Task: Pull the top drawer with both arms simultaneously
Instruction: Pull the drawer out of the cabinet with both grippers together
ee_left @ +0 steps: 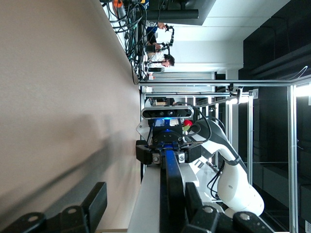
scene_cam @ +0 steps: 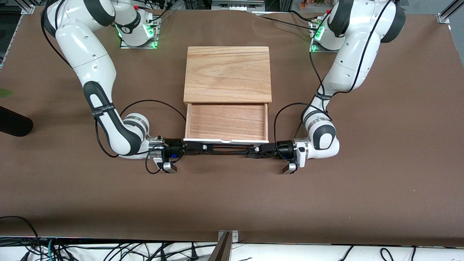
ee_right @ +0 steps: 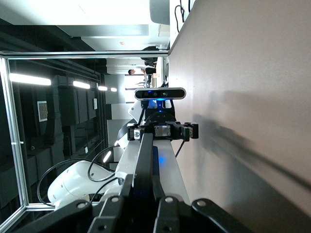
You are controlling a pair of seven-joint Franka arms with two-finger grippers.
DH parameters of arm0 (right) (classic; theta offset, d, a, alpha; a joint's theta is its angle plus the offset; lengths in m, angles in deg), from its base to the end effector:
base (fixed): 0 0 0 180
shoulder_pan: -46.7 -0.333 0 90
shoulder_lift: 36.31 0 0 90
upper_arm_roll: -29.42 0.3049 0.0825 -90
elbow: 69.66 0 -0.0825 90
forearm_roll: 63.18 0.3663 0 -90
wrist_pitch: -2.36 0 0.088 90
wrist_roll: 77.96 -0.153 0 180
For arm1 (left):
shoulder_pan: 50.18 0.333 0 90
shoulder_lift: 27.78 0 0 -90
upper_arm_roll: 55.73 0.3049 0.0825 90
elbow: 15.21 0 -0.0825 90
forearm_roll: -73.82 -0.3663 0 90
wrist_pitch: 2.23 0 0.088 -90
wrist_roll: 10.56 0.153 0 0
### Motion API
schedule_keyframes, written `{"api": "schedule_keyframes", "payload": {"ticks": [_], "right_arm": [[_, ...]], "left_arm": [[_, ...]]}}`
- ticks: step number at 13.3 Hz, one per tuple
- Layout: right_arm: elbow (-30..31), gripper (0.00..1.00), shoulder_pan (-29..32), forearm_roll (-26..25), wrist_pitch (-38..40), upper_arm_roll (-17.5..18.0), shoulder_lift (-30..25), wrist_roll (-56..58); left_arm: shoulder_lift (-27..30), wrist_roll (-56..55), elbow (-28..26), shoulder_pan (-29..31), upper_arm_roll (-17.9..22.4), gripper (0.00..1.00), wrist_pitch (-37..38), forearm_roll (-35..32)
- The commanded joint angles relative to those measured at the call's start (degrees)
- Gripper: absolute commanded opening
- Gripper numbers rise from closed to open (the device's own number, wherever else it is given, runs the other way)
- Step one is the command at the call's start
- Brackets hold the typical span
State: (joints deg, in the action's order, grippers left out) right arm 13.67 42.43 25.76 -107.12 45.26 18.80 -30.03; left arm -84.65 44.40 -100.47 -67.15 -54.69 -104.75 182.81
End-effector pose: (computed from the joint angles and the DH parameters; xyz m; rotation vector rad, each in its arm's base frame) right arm 0.6374 0.3144 0.1622 -1.6105 -0.0105 0.0219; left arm 0.6347 -0.3119 0.1223 1.5600 0.0733 0.0958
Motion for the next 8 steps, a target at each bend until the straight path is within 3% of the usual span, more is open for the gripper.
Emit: {"api": "schedule_keyframes", "payload": {"ticks": [1, 2, 8], "right_arm": [[-1.77, 0.91, 1.1, 2.29, 2.35, 0.78, 0.0, 0.94], [-1.77, 1.0, 1.19, 2.2, 2.35, 0.78, 0.0, 1.64], [-1.77, 1.0, 1.19, 2.11, 2.35, 0.43, 0.08, 2.79]], "left_arm": [[-0.44, 1.12, -0.61, -0.26, 0.72, 1.0, -0.92, 1.05], [-0.18, 0.77, -0.7, -0.09, 0.72, 1.0, -0.75, 1.05], [3.16, -4.59, -1.31, 0.35, 2.47, 1.0, -0.31, -2.01]]}}
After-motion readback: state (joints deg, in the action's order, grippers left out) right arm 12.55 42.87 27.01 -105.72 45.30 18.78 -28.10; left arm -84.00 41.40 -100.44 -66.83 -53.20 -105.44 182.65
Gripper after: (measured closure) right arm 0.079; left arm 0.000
